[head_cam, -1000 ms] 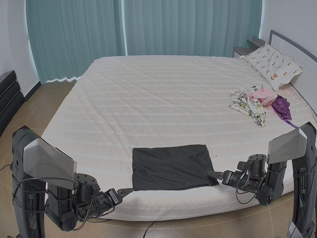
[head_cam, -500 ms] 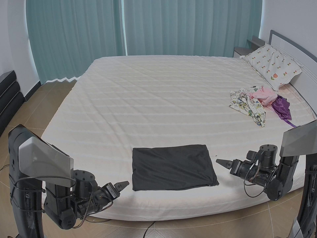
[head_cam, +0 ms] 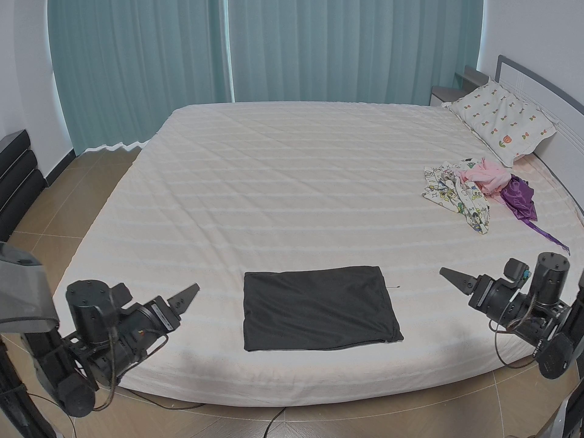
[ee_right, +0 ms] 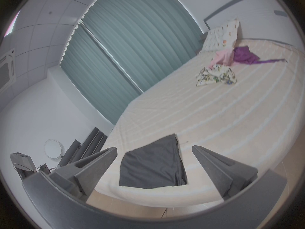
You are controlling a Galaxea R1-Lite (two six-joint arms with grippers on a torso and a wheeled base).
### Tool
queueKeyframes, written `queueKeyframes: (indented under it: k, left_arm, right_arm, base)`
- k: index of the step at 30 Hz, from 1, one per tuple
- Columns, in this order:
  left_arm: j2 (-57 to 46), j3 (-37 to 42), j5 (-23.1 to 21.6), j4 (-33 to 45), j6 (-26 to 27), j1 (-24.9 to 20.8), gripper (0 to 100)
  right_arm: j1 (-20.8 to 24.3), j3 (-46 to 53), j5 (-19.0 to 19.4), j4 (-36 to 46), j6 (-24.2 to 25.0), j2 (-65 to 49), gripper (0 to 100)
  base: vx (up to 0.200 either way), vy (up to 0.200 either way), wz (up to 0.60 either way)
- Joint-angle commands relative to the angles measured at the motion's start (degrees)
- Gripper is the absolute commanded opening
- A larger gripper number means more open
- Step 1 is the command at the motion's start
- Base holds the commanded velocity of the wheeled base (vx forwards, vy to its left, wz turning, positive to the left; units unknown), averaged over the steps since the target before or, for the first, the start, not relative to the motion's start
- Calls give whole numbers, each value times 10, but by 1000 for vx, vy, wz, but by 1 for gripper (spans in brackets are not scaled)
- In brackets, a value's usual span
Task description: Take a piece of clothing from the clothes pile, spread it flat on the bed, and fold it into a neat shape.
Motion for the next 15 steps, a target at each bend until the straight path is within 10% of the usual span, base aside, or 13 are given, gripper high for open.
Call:
queueKeyframes:
  k: [1,15]
  left_arm:
    - [-231,54,52,12,74,47,100]
    - [-630,52,117,357,168,84,100]
  right_arm:
    - [-3,73,-28,24,-16,-231,100]
    - [-4,71,-56,494,-170,-730,100]
  base:
    - [0,0,0]
    - [0,0,0]
